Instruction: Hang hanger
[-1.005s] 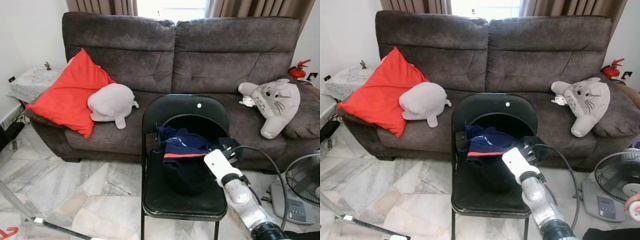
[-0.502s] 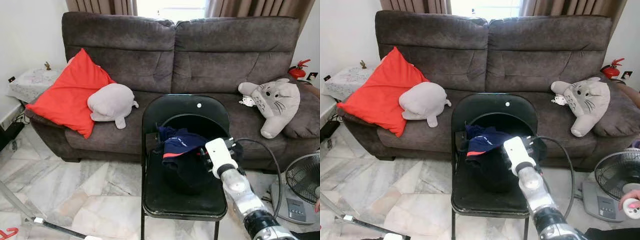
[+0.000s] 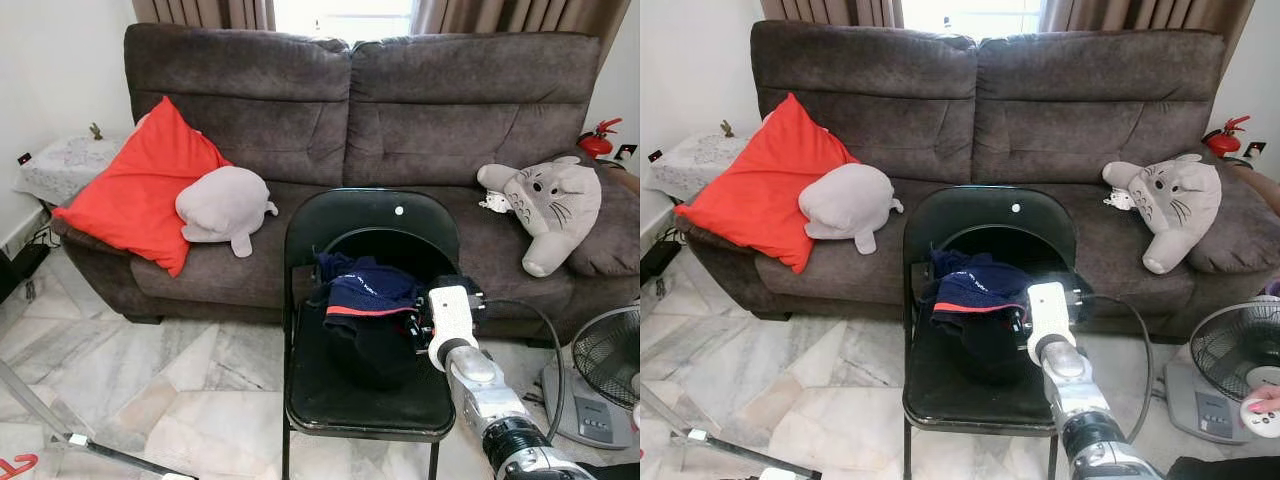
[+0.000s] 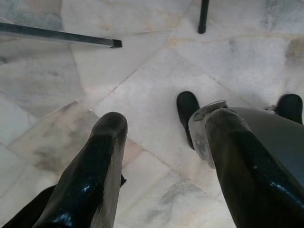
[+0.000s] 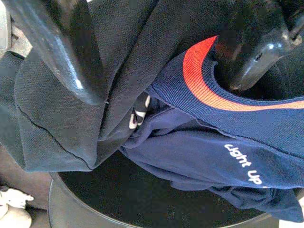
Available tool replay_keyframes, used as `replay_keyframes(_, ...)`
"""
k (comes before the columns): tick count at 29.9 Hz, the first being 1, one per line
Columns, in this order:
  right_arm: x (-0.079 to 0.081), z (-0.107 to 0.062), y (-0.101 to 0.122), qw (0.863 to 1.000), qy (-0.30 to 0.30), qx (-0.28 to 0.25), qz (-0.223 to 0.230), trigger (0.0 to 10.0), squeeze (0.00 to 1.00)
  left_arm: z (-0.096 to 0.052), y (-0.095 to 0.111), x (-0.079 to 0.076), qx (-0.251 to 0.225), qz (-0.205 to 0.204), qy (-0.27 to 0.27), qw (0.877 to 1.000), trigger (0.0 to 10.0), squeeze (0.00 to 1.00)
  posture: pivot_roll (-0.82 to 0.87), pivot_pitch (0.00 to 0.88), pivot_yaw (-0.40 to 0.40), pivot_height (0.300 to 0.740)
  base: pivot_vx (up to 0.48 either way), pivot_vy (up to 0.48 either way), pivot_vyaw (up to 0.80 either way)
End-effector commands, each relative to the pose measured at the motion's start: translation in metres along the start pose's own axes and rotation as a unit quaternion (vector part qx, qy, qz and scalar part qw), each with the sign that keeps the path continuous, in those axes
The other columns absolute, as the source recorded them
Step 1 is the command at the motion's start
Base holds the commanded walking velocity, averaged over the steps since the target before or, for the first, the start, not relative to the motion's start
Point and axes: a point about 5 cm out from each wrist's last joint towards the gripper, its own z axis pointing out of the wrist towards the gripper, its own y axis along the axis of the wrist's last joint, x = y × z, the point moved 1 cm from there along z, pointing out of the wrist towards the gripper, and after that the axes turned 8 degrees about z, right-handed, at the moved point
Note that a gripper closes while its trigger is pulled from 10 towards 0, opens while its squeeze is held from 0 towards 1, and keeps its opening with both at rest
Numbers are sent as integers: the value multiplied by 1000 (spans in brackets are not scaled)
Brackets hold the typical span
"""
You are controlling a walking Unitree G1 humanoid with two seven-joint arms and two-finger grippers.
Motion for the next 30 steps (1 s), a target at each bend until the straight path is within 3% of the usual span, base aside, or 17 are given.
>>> replay_keyframes(1, -2, -1, -6, 1000, -8, 14, 17, 10000, 0, -2, -4, 13, 10, -1, 6, 1000, 10000, 0, 47, 0, 44, 740, 0, 0, 0)
replay_keyframes(8, -5, -1, -1, 1000, -21, -11, -3, 10000, 0, -4, -7, 22, 13, 1, 11, 1000, 10000, 0, 46, 0, 48, 740, 0, 0, 0)
replay_keyframes(11, 0, 1, -3, 1000, -10, 5, 30, 10000, 0, -6, -11, 25, 18, 2, 15, 1000, 10000, 0, 51, 0, 50, 740, 0, 0, 0)
replay_keyframes(22, 7, 4, -3, 1000, 0, 26, 17, 10000, 0, -7, -18, 25, 27, 3, 19, 999, 10000, 0, 69, 0, 51, 740, 0, 0, 0)
replay_keyframes(23, 8, 4, 1, 1000, 4, 15, 10, 9569, 0, -7, -17, 23, 27, 2, 19, 999, 10000, 0, 70, 0, 52, 740, 0, 0, 0)
replay_keyframes(24, 9, 5, 3, 1000, 5, 11, 3, 3255, 0, -6, -16, 20, 26, 3, 18, 999, 10000, 0, 70, 0, 52, 740, 0, 0, 0)
replay_keyframes(25, 9, 5, 5, 1000, 4, 7, -6, 0, 0, -4, -13, 16, 25, 3, 16, 1000, 10000, 0, 70, 0, 51, 740, 0, 0, 0)
replay_keyframes(27, 9, 5, 6, 1000, 4, 7, -9, 0, 0, -3, -11, 14, 24, 4, 15, 1000, 10000, 0, 71, 0, 52, 740, 0, 0, 0)
replay_keyframes(28, 9, 6, 6, 1000, 2, 7, -10, 1765, 0, -3, -9, 12, 23, 4, 15, 1000, 10000, 0, 72, 0, 51, 740, 0, 0, 0)
replay_keyframes(29, 9, 6, 6, 1000, 1, 7, -10, 4863, 0, -2, -7, 10, 22, 4, 14, 1000, 10000, 0, 72, 0, 51, 740, 0, 0, 0)
replay_keyframes(30, 9, 6, 6, 1000, 0, 7, -8, 10000, 0, 0, -3, 6, 19, 4, 13, 1000, 10000, 0, 73, 0, 51, 740, 0, 0, 0)
